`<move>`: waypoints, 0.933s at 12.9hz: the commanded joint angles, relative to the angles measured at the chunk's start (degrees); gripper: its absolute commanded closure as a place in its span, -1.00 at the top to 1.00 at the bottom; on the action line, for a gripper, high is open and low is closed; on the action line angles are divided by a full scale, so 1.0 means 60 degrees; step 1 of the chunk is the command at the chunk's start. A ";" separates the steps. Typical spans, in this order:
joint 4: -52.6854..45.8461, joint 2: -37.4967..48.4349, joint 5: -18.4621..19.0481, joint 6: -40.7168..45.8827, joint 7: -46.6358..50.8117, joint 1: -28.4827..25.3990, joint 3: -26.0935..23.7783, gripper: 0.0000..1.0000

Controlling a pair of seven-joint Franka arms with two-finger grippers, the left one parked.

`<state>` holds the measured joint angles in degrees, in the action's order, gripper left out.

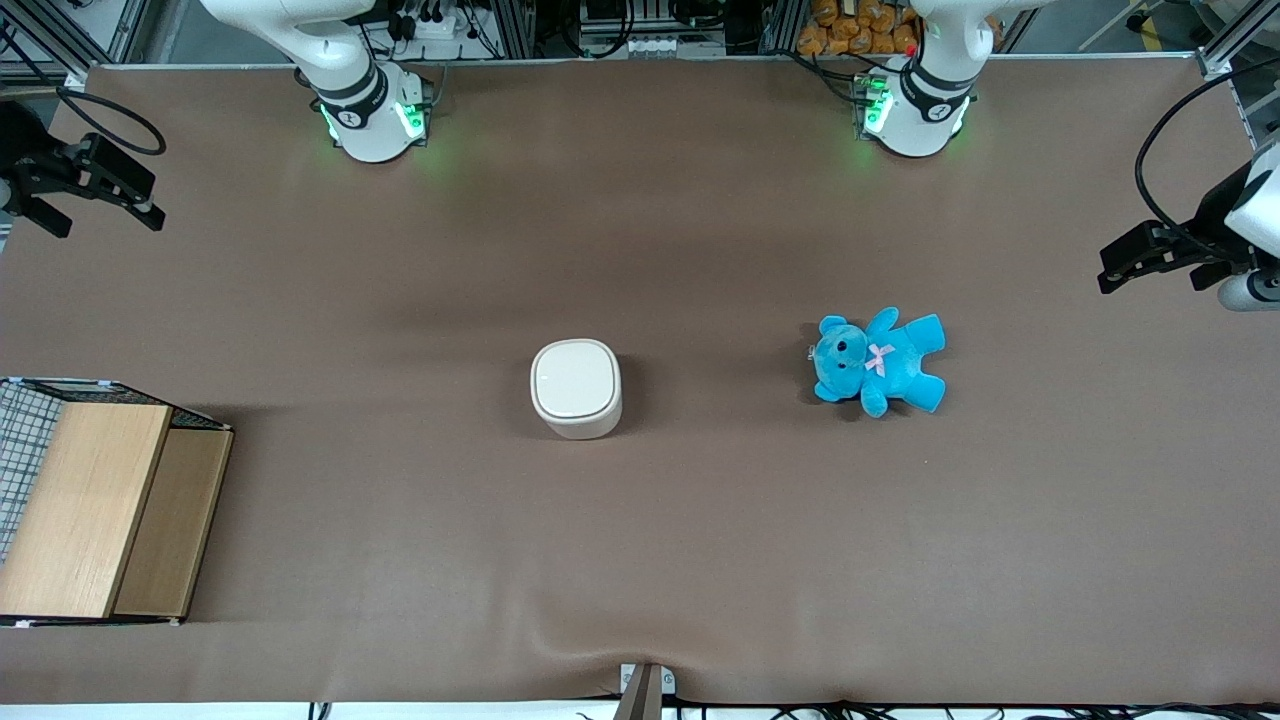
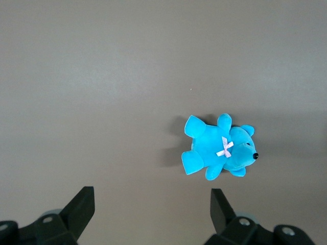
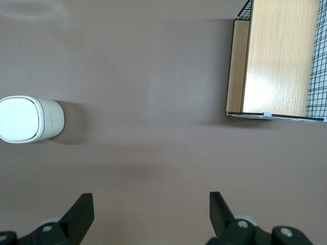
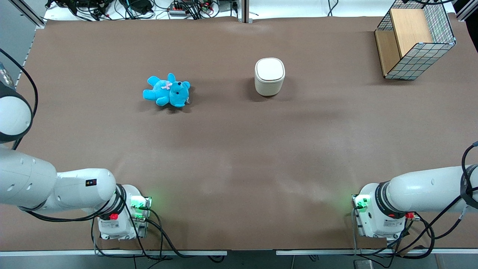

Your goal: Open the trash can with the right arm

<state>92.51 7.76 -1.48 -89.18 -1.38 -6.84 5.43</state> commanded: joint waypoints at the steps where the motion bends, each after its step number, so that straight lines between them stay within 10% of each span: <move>1: -0.0095 0.0099 -0.0090 0.0172 -0.0092 0.0056 -0.0055 1.00; 12: -0.0124 -0.0398 -0.0281 -0.0033 0.1089 -0.0368 -0.0859 1.00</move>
<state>92.49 6.30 -2.22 -89.21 1.11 -8.36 1.36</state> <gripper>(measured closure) 0.000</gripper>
